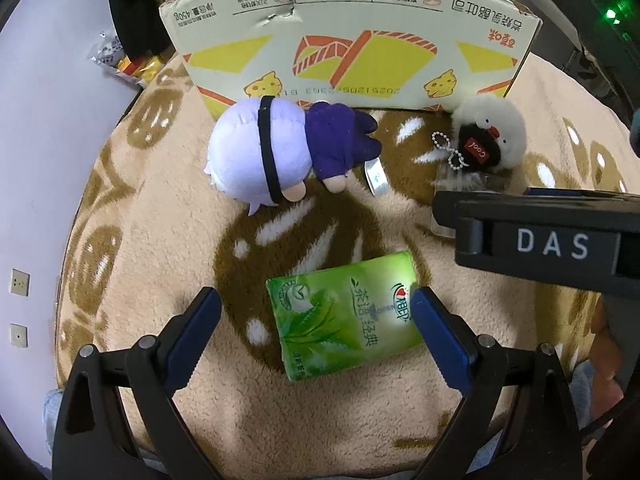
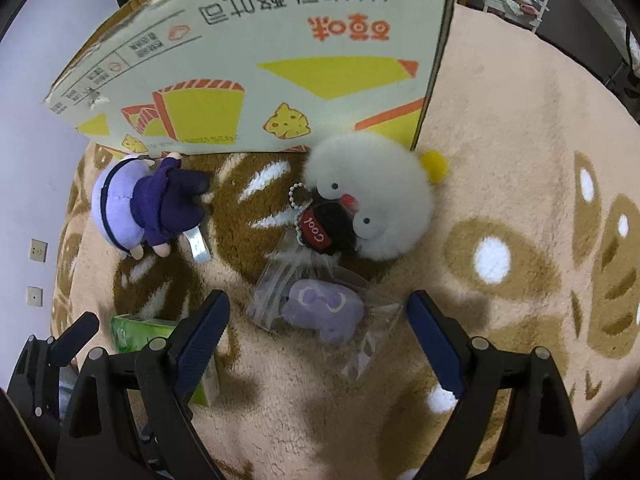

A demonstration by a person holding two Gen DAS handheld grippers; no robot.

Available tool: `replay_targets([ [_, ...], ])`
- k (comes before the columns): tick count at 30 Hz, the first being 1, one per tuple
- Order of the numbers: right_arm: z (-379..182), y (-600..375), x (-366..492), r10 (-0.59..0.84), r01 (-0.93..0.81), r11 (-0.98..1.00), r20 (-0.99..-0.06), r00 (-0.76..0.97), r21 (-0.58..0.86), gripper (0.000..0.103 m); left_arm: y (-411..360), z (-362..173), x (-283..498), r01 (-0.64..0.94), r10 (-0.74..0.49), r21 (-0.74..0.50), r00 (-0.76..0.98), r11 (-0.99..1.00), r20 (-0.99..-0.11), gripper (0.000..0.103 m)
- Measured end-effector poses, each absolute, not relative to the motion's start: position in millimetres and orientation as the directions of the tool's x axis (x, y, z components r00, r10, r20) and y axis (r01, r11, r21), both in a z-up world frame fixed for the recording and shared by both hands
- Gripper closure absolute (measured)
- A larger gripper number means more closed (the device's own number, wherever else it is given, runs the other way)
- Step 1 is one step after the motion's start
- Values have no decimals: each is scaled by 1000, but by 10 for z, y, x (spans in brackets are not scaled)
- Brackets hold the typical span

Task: Organize soft objects
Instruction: 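Grasp the green tissue pack with the left tool while the right tool grasps the clear bag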

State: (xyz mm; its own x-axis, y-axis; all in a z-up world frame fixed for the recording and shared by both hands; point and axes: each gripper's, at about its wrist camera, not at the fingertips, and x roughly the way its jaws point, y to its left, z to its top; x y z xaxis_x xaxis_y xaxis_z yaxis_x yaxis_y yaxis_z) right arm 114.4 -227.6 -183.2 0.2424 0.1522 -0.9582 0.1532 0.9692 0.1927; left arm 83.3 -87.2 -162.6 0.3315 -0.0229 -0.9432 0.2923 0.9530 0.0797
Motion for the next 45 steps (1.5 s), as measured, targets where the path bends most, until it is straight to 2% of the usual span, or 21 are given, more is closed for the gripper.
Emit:
replay_targets([
  [32, -2246, -1910, 1283, 40, 122, 990, -978, 203, 66, 6, -825, -1746, 934, 270, -45, 40, 300, 962, -953, 7],
  [45, -2259, -1842, 1253, 4, 113, 993, -981, 195, 27, 17, -803, -1790, 986, 247, -66, 2, 266, 969, -962, 8],
])
